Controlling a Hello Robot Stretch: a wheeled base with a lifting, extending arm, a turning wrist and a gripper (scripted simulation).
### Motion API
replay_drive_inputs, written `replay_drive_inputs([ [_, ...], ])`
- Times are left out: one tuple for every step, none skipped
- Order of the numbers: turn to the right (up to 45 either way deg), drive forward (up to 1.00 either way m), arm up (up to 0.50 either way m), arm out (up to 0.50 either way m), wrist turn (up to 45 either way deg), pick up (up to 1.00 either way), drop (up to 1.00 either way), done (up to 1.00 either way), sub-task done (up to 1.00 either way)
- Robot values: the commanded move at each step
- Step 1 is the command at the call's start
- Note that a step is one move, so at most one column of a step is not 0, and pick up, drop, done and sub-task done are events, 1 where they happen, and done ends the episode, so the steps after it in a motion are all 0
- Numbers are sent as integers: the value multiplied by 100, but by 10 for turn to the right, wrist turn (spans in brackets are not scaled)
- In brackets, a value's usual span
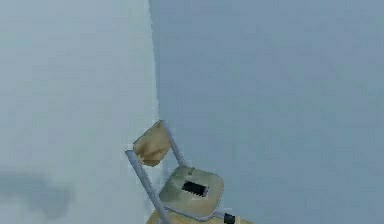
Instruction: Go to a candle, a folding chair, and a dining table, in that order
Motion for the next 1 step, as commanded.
replay_drive_inputs([
  [0,0,0,0,0,0,0,0,100],
])
